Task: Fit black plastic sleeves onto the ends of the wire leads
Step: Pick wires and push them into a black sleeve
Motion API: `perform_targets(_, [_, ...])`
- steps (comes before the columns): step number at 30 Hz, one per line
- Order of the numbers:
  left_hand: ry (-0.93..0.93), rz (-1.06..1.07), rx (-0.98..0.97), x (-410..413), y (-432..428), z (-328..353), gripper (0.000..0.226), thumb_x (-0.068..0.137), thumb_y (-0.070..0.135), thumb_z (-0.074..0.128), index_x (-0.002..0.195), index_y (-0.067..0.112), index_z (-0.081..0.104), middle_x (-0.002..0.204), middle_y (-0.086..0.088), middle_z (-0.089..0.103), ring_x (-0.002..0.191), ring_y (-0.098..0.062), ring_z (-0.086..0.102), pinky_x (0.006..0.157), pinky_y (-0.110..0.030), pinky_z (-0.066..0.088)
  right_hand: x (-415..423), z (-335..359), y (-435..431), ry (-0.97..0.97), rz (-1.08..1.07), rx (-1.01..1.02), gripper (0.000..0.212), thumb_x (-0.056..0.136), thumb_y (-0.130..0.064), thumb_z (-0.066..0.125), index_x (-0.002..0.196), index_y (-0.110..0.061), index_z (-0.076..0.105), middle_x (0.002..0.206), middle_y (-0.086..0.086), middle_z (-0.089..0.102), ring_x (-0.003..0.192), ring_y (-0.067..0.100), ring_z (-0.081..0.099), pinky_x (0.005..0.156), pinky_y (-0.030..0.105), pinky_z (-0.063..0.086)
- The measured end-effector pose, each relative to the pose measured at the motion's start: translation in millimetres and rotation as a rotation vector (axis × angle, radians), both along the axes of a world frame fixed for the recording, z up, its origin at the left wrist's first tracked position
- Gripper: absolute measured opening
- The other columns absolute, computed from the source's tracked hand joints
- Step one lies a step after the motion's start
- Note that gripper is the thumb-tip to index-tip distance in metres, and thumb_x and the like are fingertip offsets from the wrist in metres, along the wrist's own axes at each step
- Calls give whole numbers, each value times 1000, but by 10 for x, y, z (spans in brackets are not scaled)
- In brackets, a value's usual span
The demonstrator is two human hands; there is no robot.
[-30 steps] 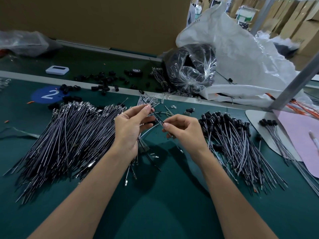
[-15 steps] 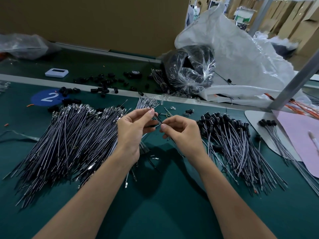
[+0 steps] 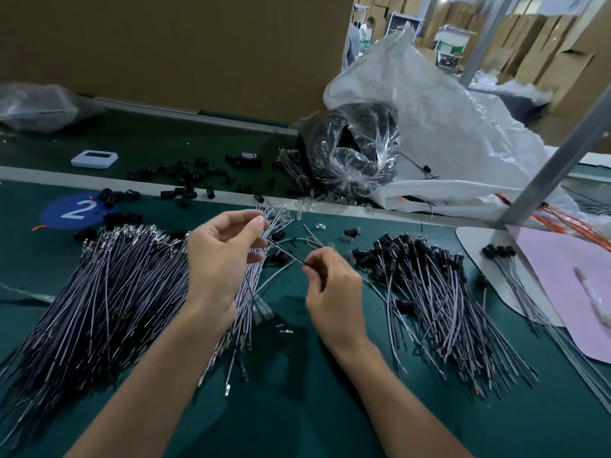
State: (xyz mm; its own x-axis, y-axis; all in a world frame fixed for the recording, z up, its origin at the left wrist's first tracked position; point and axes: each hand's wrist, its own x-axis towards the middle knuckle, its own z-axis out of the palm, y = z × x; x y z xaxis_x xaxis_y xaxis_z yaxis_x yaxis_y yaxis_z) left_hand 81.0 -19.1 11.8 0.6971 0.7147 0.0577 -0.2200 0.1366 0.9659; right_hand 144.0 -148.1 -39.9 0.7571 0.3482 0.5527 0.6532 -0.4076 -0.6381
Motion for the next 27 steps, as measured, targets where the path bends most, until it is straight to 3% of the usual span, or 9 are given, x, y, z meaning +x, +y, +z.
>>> perform_targets(6, [151,10,315,331,323,239,12,88,11,70,84,22,73,79,3,74,73,-8,67,68,-23,54,2,22,12,-5,-36,0,12,89,5,60,89,-7,57,83,-5,53,74,7,48,70,8,38])
perform_targets(10, [381,-51,675,729,522,165,4,86,17,73,89,19,76,79,9,70,73,0,61,66,-15,45,-19,12,13,-39,-5,-43,12,88,6,61,89,-5,57,83,-3,54,72,9,47,67,18,41])
perform_targets(14, [569,-126,946,1114,666,38,15,91,14,65,102,17,75,101,-2,73,91,-17,66,86,-33,54,-24,14,14,-25,21,-90,10,90,3,59,91,-6,57,85,-1,55,71,14,50,65,23,42])
perform_targets(20, [753,-112,1193,1535,858,-75,53,89,1,60,135,25,57,136,-7,59,118,-32,57,91,-42,50,-21,13,9,-4,33,-113,8,93,1,56,94,-6,58,87,1,56,73,14,49,66,22,41])
perform_targets(23, [774,-178,1197,1614,970,-146,38,90,4,63,125,19,67,128,-9,64,111,-32,61,91,-43,52,-15,14,0,13,40,-108,9,94,1,55,93,-7,57,87,0,56,74,14,50,67,26,42])
perform_targets(27, [790,-151,1277,1620,992,-153,28,89,-6,56,103,9,76,105,-14,71,90,-33,65,75,-39,53,0,13,-12,11,42,-109,10,93,2,55,91,-7,57,86,0,56,74,15,49,66,27,42])
